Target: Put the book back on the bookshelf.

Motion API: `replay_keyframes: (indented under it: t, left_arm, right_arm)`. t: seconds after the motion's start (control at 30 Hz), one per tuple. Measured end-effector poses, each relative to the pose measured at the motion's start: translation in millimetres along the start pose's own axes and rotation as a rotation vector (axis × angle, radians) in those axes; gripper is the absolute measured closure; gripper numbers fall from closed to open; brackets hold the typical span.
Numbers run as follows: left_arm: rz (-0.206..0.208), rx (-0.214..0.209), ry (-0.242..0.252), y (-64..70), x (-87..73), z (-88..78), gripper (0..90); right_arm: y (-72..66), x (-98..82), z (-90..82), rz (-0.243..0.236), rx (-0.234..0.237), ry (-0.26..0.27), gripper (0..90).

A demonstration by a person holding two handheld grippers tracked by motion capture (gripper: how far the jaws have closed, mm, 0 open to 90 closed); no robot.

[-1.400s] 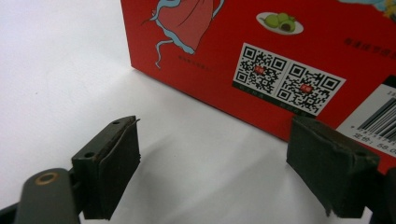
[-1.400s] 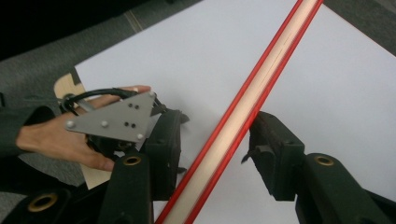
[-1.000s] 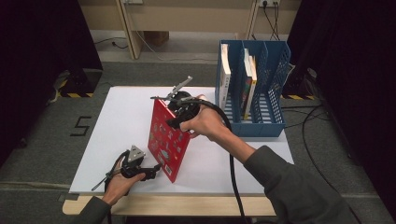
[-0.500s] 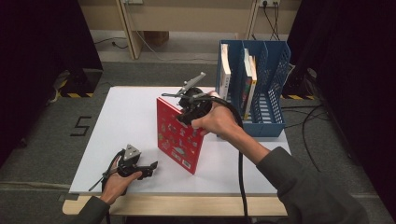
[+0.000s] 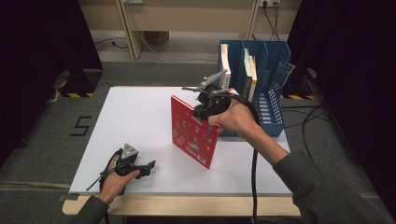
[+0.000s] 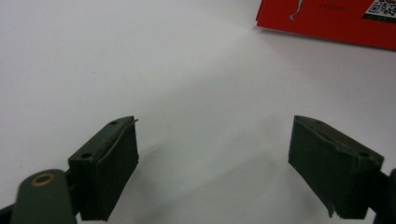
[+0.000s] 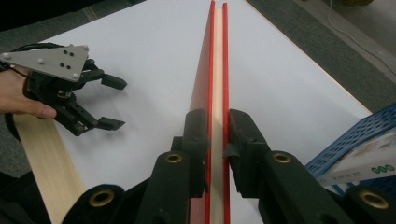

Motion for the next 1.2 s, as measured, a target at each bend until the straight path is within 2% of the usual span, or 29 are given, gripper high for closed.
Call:
replay_keyframes:
  t: [0.07,0.13,0.2,0.63,1.2]
  left_arm:
    - [0.002,0.000,-0.001,0.5,-0.2,0.3,15.4]
    - [0.010,-0.001,-0.003,1.1,-0.5,0.5,15.4]
    - [0.015,0.002,-0.008,1.1,-0.8,0.7,15.4]
    - [0.019,-0.001,-0.015,1.9,-1.1,2.0,15.3]
    - [0.028,-0.007,-0.022,2.4,-1.5,2.2,15.4]
  right_arm:
    - [-1.7,2.1,3.8,0.006,0.014,-0.017,77.8]
    - [-2.4,3.6,9.0,-0.005,0.003,-0.047,76.9]
    - [-2.4,4.2,12.1,0.013,0.004,-0.065,76.6]
    - [3.7,6.3,21.0,0.036,-0.002,-0.094,75.3]
    - [3.7,10.6,34.3,0.021,0.010,-0.140,74.3]
Point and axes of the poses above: each handheld gripper's, and its own axes: z roughly forward along the jaws, x roughly out of its top, y roughly to its right, the point moved 5 cm from there along z, roughly forward along the jaws, and after that the axes turned 13 degrees about -y, right-handed, at the moved point
